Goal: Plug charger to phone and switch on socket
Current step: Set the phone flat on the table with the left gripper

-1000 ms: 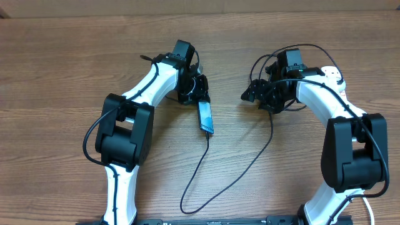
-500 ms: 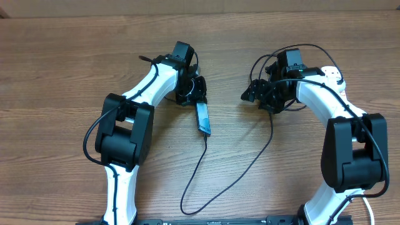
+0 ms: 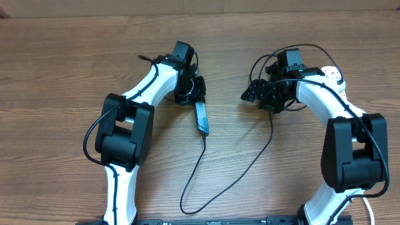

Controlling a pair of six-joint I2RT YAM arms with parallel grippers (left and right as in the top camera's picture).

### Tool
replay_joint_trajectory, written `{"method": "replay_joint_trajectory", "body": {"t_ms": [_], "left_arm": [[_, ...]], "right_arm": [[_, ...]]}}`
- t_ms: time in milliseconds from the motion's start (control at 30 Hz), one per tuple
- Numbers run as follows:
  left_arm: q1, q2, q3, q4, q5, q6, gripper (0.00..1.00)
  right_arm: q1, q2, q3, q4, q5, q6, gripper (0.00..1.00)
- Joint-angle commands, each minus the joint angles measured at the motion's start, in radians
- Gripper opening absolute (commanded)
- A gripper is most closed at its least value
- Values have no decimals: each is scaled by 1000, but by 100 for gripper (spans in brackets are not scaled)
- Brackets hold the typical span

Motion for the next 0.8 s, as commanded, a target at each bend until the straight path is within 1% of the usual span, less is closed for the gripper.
{"method": "replay_joint_trajectory", "body": {"t_ms": [0, 267, 767], "left_arm": [[-15, 7, 0, 4, 6, 23, 4], [-16, 7, 0, 8, 9, 72, 4], [-27, 7, 0, 19, 8, 75, 4]], "right_arm": [[3, -14, 3, 2, 11, -4, 72], [3, -14, 3, 3, 11, -4, 72], [3, -14, 3, 3, 10, -4, 72]]}}
